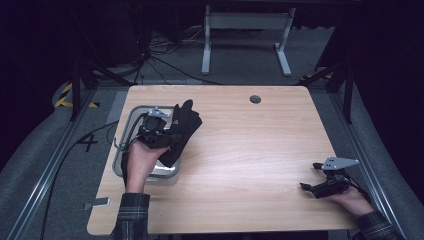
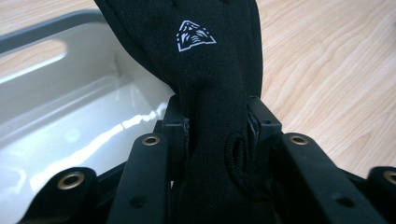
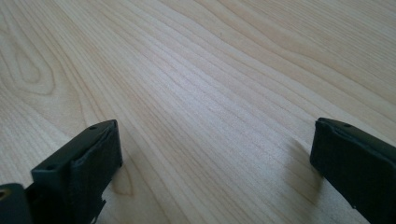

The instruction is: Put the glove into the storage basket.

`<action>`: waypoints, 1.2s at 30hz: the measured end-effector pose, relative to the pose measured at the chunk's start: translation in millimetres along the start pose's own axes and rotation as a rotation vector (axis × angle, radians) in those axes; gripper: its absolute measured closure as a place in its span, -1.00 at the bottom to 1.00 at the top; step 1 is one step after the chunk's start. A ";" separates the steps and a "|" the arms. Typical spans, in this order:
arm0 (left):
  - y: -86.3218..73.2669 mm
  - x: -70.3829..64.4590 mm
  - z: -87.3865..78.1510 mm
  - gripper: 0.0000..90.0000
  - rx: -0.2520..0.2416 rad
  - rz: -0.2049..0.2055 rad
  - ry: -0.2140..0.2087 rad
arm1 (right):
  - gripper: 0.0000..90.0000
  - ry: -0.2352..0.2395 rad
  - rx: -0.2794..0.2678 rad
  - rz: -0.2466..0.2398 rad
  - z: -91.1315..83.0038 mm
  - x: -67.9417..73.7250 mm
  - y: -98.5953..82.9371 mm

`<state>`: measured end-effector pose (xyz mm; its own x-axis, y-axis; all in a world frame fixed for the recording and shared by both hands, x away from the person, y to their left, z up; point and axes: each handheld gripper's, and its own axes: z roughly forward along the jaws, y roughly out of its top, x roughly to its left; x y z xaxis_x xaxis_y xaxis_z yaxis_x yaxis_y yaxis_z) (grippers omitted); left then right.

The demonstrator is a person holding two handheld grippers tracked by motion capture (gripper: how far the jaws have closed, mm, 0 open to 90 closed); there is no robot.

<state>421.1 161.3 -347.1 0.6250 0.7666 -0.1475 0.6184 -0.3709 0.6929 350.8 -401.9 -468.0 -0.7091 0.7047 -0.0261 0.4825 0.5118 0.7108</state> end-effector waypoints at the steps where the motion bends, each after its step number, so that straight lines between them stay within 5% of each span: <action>1: -2.0 2.4 -1.3 0.50 0.000 -0.007 0.004 | -0.95 0.003 0.001 -0.003 -0.2 -0.1 -0.2; 14: -27.4 46.1 5.7 0.49 0.038 -0.120 0.073 | -0.96 0.012 0.003 -0.009 -0.4 -0.9 -0.5; 32: -40.1 65.4 39.9 0.45 0.158 -0.125 0.069 | -0.96 0.012 0.003 -0.009 -0.2 -1.1 -0.3; 36: -41.4 67.6 44.4 0.26 0.192 -0.146 0.084 | -0.96 0.012 0.003 -0.009 -0.2 -1.1 -0.3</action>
<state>458.9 205.1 -417.1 0.4860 0.8569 -0.1717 0.7832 -0.3398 0.5208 351.3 -402.9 -468.1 -0.7199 0.6936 -0.0242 0.4770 0.5198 0.7087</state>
